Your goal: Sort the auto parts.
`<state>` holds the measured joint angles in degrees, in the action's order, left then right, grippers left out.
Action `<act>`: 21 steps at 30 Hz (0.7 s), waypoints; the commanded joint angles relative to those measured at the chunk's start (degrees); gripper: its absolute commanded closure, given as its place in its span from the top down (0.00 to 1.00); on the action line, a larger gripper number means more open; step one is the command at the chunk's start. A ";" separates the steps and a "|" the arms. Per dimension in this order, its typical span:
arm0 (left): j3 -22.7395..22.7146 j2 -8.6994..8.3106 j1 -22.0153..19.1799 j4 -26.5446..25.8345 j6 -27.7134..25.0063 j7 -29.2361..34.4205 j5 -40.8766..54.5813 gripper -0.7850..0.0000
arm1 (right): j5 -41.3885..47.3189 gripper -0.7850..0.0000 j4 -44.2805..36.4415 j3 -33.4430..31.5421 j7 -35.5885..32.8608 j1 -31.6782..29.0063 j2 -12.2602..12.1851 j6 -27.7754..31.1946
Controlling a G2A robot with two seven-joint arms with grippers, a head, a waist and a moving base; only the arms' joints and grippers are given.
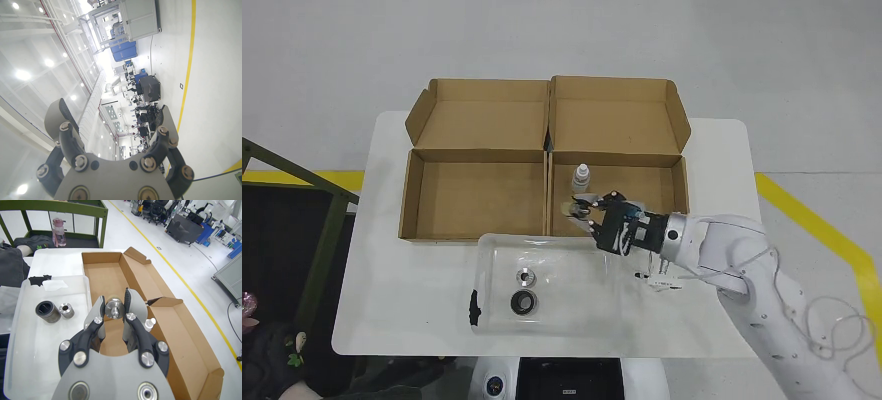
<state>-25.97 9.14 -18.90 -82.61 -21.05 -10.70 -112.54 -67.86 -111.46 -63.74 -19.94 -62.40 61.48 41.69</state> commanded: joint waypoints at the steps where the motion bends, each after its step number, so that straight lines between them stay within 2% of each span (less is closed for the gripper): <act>1: 0.00 0.00 0.00 0.00 0.00 0.00 0.00 1.00 | 0.99 0.00 1.52 1.26 -2.78 1.74 0.27 -0.59; 7: 0.00 0.00 0.00 0.00 0.00 0.00 0.00 1.00 | 2.25 0.00 5.63 5.45 -11.92 6.37 1.14 -2.80; 21: 0.00 0.00 0.00 0.00 0.00 0.00 0.00 1.00 | 5.53 0.00 15.98 14.50 -24.10 16.45 4.10 -8.20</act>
<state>-25.97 9.14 -18.90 -82.61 -21.05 -10.70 -112.54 -62.60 -96.16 -49.88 -43.12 -46.64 65.35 33.83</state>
